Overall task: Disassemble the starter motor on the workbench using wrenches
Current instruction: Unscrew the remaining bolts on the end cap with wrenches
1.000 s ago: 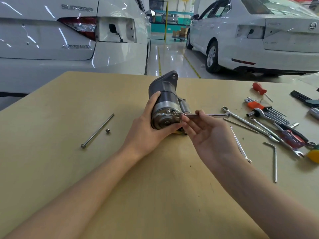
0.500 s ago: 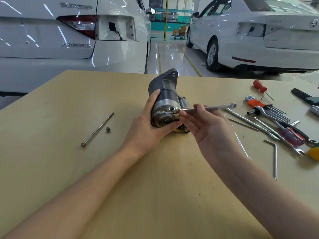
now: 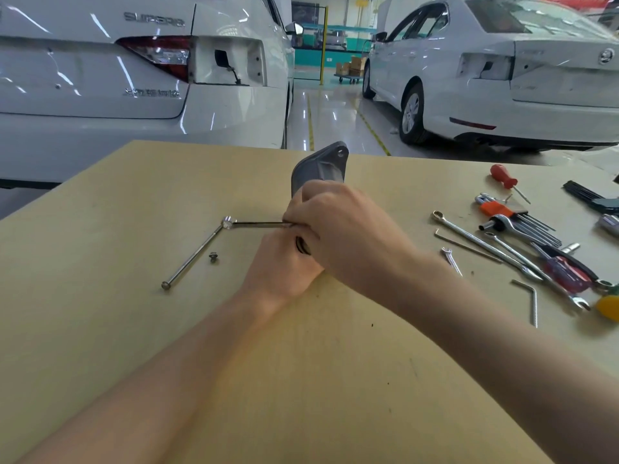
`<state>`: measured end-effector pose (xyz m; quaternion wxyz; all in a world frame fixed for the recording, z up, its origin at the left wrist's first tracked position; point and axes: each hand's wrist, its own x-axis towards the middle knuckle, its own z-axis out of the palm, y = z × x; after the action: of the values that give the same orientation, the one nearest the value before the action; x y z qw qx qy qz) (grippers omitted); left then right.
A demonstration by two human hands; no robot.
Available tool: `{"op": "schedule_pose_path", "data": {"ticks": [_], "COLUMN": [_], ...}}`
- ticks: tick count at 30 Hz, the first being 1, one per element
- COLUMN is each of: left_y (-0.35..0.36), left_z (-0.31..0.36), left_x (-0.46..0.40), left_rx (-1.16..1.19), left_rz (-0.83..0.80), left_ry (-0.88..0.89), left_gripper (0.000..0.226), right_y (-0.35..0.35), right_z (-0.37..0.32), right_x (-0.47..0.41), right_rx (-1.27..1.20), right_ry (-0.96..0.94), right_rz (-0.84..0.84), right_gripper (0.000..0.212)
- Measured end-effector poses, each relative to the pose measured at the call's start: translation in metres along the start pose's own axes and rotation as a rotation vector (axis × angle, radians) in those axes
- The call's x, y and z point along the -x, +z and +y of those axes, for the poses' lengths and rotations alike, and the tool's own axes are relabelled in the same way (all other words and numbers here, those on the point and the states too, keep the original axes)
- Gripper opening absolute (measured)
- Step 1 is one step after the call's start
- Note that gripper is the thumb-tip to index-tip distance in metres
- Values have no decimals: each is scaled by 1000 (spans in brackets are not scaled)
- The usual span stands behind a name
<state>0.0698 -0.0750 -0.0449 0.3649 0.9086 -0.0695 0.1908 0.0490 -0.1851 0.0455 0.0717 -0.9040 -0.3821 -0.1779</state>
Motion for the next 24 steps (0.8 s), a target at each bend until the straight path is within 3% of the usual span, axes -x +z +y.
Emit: {"op": "schedule_pose_path", "data": {"ticks": [3,5,8,11,13,16,24], "left_y": [1,-2,-4,-3,-3,-5,-6], "left_z": [7,8,2,3,5,9,9], "left_x": [3,4,6,5,5,5,5], "left_rx": [60,260,381,382,369,384,389], "left_rz": [130,72,5,15,24,29,45], "left_ry": [-18,-44,-22,-15,-8,-10,17], "left_gripper": [29,62,93,94,95,97,100], "right_y": [-4,-5,4,16,20,24,30], "right_z": [0,2,10,19,23,22,22], "right_x": [9,18,35,47,49,48,48], "right_rx": [-193,-570,-1101,-1711,-1991,-2091,-2077], "right_ry": [-87,-38,288,713,847,892,872], "right_rz": [108,389,687,688,662,633,654], "right_gripper": [23,15,6,13,18,22,11]}}
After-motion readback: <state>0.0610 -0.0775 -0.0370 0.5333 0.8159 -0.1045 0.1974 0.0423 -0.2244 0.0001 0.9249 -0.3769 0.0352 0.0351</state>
